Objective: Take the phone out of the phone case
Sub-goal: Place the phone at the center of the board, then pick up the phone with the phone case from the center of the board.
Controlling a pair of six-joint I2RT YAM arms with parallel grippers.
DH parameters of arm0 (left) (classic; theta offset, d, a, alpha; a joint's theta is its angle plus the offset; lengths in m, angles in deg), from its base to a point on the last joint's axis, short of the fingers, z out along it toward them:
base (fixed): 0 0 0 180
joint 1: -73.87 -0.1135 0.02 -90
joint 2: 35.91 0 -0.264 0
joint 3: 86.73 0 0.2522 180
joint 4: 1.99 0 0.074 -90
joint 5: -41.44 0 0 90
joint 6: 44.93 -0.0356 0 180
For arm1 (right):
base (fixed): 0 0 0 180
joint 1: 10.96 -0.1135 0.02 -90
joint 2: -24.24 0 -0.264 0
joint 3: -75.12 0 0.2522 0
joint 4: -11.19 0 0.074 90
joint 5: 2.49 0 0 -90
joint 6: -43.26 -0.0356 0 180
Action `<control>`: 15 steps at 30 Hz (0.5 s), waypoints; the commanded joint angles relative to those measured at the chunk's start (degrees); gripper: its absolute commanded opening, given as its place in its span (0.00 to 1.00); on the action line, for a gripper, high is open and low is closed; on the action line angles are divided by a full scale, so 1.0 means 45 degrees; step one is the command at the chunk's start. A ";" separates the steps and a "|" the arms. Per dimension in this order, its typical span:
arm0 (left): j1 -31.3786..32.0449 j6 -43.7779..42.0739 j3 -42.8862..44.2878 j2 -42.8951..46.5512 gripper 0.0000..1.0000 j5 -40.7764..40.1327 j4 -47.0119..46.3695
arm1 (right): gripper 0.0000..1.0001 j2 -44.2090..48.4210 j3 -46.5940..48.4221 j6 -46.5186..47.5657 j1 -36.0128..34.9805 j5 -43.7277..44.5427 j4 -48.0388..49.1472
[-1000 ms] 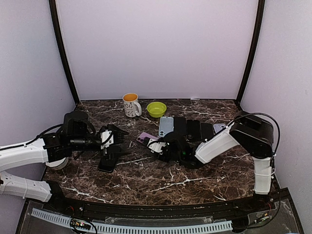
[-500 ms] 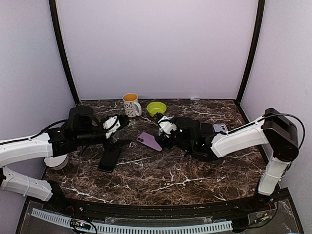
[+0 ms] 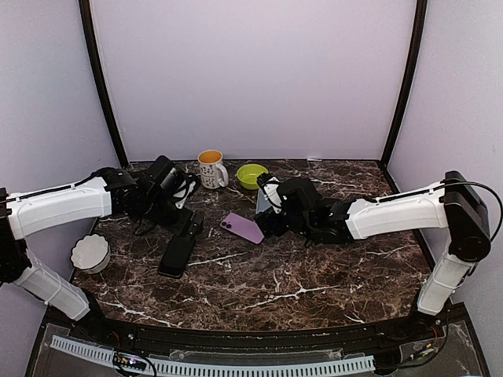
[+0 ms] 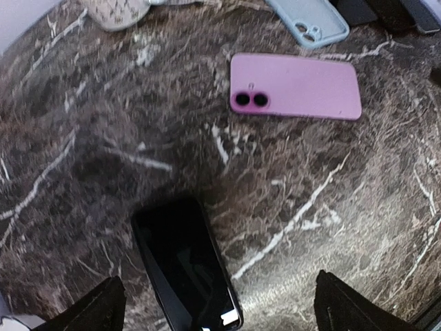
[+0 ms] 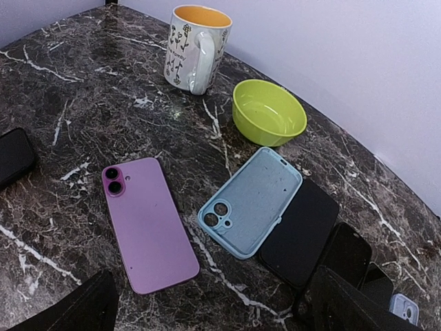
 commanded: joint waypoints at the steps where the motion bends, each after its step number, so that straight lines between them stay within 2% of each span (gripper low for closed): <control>1: -0.0322 0.2480 -0.0814 0.0131 0.99 0.0556 0.2028 | 0.99 0.0181 0.0774 -0.0963 0.0130 -0.0379 -0.1612; 6: -0.1061 0.2597 -0.1670 -0.0249 0.99 0.1289 0.1745 | 0.99 0.0601 0.0309 -0.1198 0.0150 -0.0657 -0.1642; 15: -0.1904 0.3067 -0.2110 -0.1348 0.99 0.2516 0.1226 | 0.99 0.0726 -0.0044 -0.1400 0.0151 -0.0612 -0.1601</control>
